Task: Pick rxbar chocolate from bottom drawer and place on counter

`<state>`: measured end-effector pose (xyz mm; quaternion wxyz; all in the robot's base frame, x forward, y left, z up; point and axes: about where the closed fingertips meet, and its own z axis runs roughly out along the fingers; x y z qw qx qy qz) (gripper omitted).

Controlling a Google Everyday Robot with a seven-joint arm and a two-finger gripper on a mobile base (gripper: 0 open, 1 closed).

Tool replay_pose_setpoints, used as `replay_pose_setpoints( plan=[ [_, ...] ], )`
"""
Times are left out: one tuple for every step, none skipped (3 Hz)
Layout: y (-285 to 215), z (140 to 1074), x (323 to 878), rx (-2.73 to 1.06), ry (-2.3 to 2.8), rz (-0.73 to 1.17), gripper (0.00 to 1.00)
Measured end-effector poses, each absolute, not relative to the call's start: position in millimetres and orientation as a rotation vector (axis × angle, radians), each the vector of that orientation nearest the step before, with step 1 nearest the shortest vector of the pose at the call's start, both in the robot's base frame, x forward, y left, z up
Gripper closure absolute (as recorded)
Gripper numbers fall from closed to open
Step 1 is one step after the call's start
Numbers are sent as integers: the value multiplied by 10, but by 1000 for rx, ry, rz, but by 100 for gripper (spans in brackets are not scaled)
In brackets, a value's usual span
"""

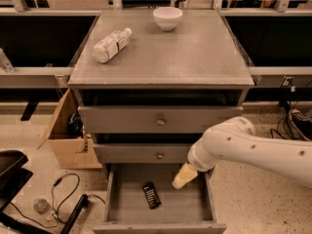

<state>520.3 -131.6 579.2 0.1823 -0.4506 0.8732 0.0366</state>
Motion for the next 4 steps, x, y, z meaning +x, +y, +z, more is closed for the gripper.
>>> replay_pose_setpoints(
  plan=[
    [-1040,5086,5264,-1311,2470,106,0],
    [-850,4397,5522,-1333,2458,87,0],
    [-760,3865,5718,-1272,2472,113,0],
    [-674,3476,5837,-1133,2510,185,0]
  ],
)
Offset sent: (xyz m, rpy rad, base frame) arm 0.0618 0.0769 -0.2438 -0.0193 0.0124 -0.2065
